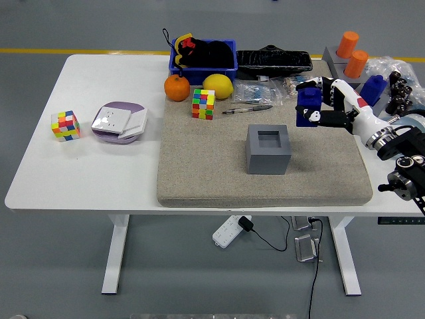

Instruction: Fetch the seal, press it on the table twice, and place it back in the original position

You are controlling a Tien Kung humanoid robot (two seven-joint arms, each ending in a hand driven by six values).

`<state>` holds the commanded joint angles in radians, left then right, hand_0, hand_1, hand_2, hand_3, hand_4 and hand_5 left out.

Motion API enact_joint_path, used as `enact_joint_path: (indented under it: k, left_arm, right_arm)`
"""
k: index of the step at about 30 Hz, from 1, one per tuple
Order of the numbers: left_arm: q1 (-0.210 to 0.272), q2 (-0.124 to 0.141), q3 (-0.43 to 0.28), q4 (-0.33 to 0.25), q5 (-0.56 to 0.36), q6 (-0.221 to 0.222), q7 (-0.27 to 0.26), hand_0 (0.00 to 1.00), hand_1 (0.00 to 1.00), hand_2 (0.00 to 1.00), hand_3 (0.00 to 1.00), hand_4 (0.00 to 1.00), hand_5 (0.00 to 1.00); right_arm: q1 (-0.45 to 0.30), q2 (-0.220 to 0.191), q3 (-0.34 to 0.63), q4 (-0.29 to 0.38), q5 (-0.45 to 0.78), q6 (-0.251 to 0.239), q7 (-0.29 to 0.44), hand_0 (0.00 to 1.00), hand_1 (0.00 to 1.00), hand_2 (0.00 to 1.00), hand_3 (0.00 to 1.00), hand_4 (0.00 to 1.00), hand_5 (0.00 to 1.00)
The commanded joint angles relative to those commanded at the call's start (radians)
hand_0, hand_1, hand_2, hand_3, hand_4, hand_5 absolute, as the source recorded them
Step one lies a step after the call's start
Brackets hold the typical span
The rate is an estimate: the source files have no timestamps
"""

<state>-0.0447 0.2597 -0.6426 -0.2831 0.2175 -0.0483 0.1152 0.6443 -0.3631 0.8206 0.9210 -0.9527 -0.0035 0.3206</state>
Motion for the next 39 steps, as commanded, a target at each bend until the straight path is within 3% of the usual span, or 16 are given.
enact_joint_path:
  k: [8,19,39]
  left_arm:
    - [0.001,-0.001,0.007,-0.001,0.000,-0.001,0.002,0.824,0.815,0.787,0.823,0.752,0.419]
    - [0.006,-0.001,0.018,-0.002,-0.001,-0.001,0.003,0.824,0.815,0.786,0.824,0.752,0.420]
    - [0.010,-0.004,0.021,-0.002,-0.001,-0.003,0.003,0.824,0.815,0.786,0.824,0.753,0.420]
  right_arm:
    - [-0.038,0.007,0.041,-0.057,-0.021,-0.003,0.013,0.693,0.555,0.565,0.597,0.622,0.002]
    - [-0.091,0.060,0.062,-0.125,-0.026,-0.017,0.034,0.694,0.551,0.556,0.585,0.618,0.002]
    - [-0.119,0.091,0.016,-0.197,-0.006,-0.018,0.038,0.694,0.549,0.553,0.575,0.622,0.002]
